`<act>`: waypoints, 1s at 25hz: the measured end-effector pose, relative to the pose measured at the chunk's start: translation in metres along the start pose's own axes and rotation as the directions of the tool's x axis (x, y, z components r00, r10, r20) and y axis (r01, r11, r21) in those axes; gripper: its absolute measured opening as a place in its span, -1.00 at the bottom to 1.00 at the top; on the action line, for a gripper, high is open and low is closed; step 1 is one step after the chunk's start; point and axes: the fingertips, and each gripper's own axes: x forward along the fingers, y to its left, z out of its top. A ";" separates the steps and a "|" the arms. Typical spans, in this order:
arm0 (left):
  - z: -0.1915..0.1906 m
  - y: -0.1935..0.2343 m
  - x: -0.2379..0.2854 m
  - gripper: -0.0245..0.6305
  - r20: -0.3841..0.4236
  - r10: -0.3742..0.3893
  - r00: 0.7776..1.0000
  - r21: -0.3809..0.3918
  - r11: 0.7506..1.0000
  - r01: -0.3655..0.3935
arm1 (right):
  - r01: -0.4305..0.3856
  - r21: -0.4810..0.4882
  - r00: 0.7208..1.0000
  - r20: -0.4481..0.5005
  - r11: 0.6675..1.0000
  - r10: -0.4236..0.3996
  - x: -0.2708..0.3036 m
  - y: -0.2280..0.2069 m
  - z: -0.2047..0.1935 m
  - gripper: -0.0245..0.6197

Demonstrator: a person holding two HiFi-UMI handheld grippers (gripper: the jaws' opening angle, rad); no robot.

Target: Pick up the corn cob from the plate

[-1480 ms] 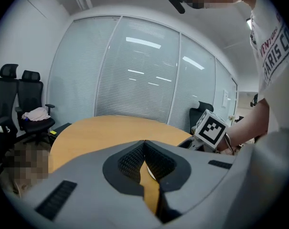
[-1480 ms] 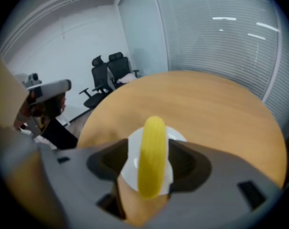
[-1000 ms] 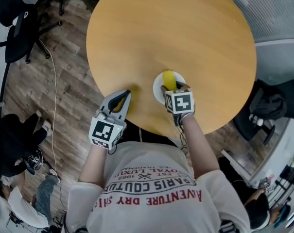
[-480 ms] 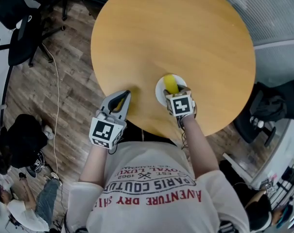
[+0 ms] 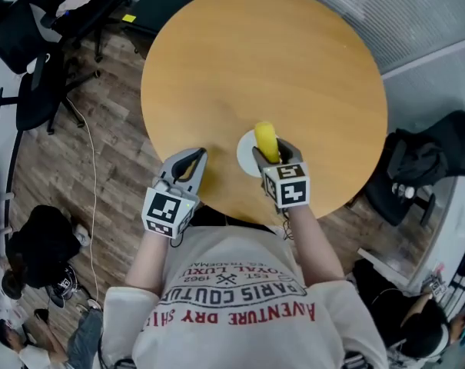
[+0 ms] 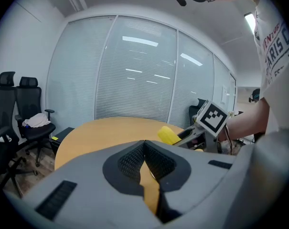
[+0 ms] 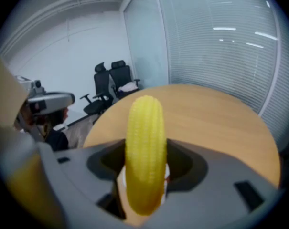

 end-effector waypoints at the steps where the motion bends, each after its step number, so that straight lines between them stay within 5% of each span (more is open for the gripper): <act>1: 0.006 -0.002 0.001 -0.82 0.006 -0.007 1.000 0.009 1.000 0.007 | 0.001 0.010 0.999 0.043 1.000 -0.001 -0.009 0.000 0.010 -0.09; 6: 0.047 -0.014 0.003 -0.82 0.047 -0.042 0.998 0.043 0.998 0.040 | 0.019 0.028 0.963 0.269 0.999 -0.026 -0.067 -0.001 0.060 -0.09; 12: 0.094 -0.030 0.014 -0.82 0.098 -0.097 0.990 0.115 0.990 0.085 | 0.072 0.050 0.868 0.488 0.996 -0.087 -0.135 -0.008 0.103 -0.09; 19: 0.134 -0.053 0.026 -0.82 0.162 -0.157 0.974 0.122 0.983 0.138 | 0.128 0.071 0.777 0.613 0.989 -0.145 -0.189 -0.024 0.116 -0.09; 25: 0.147 -0.062 0.035 -0.82 0.177 -0.166 0.970 0.138 0.980 0.143 | 0.152 0.067 0.747 0.645 0.986 -0.158 -0.206 -0.032 0.118 -0.09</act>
